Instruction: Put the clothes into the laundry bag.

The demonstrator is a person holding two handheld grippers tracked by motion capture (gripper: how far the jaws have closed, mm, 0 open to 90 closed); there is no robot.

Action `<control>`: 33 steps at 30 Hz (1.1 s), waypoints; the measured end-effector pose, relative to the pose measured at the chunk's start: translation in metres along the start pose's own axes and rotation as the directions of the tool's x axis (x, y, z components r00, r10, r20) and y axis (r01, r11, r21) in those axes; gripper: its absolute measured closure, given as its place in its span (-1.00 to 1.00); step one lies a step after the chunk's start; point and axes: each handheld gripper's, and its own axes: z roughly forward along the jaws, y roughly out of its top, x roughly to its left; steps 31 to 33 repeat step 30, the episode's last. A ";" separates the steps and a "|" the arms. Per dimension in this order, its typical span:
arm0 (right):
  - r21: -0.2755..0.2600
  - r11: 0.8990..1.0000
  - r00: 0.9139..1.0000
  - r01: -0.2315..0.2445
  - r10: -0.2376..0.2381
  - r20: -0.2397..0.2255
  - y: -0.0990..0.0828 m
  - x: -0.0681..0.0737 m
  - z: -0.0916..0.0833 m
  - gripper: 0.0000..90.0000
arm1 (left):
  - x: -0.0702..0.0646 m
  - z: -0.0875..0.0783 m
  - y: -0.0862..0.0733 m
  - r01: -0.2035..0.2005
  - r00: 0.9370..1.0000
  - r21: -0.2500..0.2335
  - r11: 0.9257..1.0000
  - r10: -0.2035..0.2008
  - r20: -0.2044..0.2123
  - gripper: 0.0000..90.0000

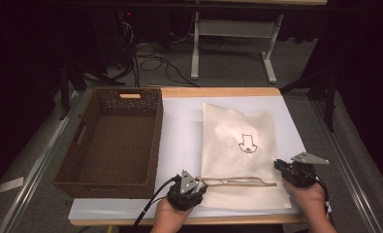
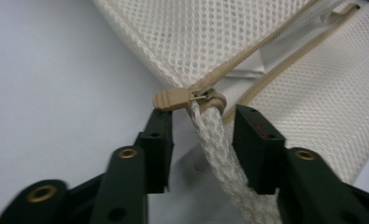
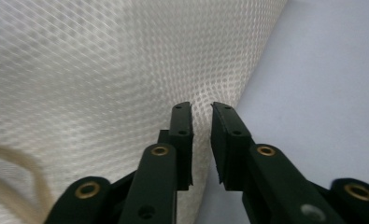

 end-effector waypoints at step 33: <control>-0.242 0.970 0.998 0.013 -0.028 -0.060 0.006 0.057 -0.056 -1.00 | 0.005 -0.042 0.012 0.009 0.999 -0.090 0.996 -0.013 -0.046 -0.94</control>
